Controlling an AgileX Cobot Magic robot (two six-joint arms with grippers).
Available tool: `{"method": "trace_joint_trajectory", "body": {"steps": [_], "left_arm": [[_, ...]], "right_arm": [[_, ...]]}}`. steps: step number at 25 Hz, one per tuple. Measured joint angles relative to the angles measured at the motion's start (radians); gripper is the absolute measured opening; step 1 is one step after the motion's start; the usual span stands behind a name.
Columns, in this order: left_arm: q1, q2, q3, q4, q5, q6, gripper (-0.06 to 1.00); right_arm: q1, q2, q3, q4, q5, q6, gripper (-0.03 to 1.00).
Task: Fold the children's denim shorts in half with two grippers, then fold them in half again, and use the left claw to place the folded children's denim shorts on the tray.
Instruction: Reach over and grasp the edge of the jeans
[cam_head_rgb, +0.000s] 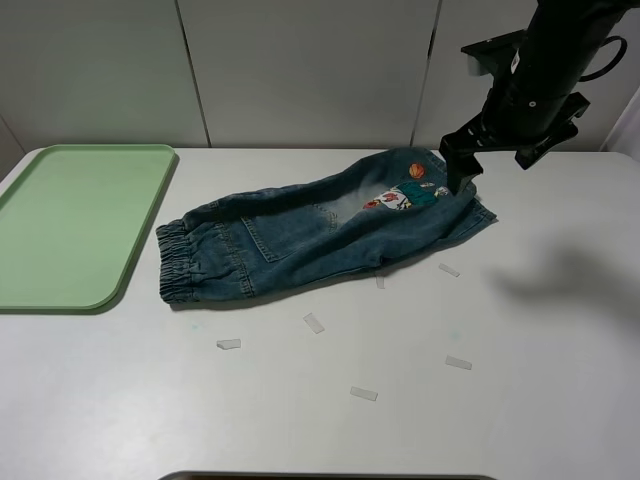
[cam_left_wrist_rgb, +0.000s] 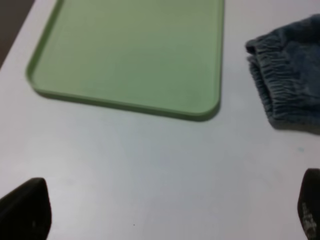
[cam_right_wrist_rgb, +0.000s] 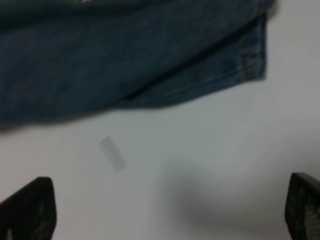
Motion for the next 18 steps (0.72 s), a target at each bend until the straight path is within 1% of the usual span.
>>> {"method": "trace_joint_trajectory", "body": {"steps": [4,9,10,11,14,18], "left_arm": [[0.013,0.0,0.0,0.0,0.0,0.0,0.98],[0.013,0.0,0.0,0.0,0.0,0.0,0.98],[0.013,0.0,0.0,0.0,0.0,0.0,0.98],[0.013,0.0,0.0,0.0,0.0,0.0,0.98],[0.013,0.0,0.0,0.0,0.0,0.0,0.98],[0.013,0.0,0.0,0.0,0.0,0.0,0.98]], "right_arm": [[-0.059,0.121,-0.139,0.013,0.006,-0.057,0.69],[-0.114,0.262,-0.302,0.094,0.01,-0.148,0.69],[-0.125,0.314,-0.36,0.112,0.017,-0.17,0.69],[-0.125,0.314,-0.36,0.112,0.017,-0.17,0.69],[-0.133,0.378,-0.443,0.137,0.032,-0.194,0.69],[-0.136,0.454,-0.515,0.137,0.039,-0.21,0.69]]}}
